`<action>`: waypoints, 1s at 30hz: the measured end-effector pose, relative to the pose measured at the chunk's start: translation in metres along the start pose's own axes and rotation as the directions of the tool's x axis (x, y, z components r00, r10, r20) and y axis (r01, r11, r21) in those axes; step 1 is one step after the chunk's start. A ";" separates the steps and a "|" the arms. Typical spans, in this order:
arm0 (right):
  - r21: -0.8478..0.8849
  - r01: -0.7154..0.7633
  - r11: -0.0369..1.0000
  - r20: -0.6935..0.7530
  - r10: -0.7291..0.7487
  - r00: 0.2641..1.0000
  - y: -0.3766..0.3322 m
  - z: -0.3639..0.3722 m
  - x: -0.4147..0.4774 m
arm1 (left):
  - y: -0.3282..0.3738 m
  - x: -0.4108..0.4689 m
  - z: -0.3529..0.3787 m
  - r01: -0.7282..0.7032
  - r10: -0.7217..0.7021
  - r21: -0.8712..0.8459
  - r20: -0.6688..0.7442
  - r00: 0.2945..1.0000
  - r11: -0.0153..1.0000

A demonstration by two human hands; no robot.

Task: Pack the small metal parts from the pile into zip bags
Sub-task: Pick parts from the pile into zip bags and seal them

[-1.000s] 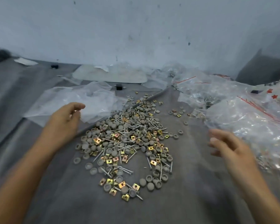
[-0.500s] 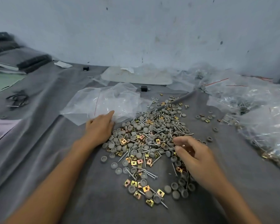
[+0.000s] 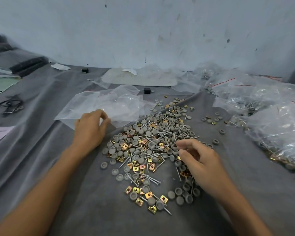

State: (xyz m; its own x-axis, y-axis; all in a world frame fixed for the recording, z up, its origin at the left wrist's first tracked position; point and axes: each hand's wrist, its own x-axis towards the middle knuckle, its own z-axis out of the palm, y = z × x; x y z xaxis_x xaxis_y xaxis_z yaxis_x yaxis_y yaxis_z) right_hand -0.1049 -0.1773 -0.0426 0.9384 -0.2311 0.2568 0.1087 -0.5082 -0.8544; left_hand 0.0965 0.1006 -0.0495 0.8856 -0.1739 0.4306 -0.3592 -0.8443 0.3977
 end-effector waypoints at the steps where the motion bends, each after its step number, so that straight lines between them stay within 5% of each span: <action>1: 0.003 -0.001 1.000 0.001 0.001 1.000 0.000 0.000 0.000 | -0.002 0.002 -0.002 0.001 -0.002 -0.023 -0.047 0.999 1.000; 5: 0.017 -0.007 1.000 0.011 0.007 1.000 -0.002 0.002 -0.003 | -0.001 0.008 -0.011 0.049 -0.095 -0.304 -0.138 0.986 0.952; 10: 0.031 -0.011 0.999 0.018 0.010 1.000 -0.006 0.001 -0.005 | -0.001 0.014 -0.018 0.207 -0.327 -0.625 -0.081 0.942 0.753; 17: 0.036 -0.014 0.999 0.010 0.013 1.000 -0.010 0.000 -0.006 | 0.027 0.011 -0.045 0.122 -0.285 -0.594 -0.188 0.940 0.795; 19: 0.037 -0.019 0.999 0.005 0.019 1.000 -0.013 0.001 -0.007 | 0.047 0.009 -0.060 0.111 -0.279 -0.742 -0.107 0.954 0.662; 22: 0.038 -0.015 0.999 -0.027 0.016 1.000 -0.019 0.002 -0.007 | 0.080 0.000 -0.082 0.203 -0.169 -0.948 0.164 0.972 0.244; 26: 0.295 -0.098 0.951 0.018 0.097 0.995 -0.027 0.016 -0.009 | 0.113 -0.023 -0.089 0.404 0.029 -0.882 0.409 0.912 -0.243; 30: 0.741 -0.373 0.558 0.343 0.163 0.925 -0.036 0.032 -0.011 | 0.132 -0.037 -0.077 0.516 0.096 -0.761 0.524 0.847 -0.393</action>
State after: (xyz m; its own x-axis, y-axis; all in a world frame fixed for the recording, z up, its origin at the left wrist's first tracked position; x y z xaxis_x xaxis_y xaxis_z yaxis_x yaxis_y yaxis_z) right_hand -0.1083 -0.1295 -0.0291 0.9983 -0.0116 -0.0569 -0.0469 0.4172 -0.9076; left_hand -0.0061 0.0348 0.0495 0.8694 -0.4937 -0.0215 0.3735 0.6280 0.6827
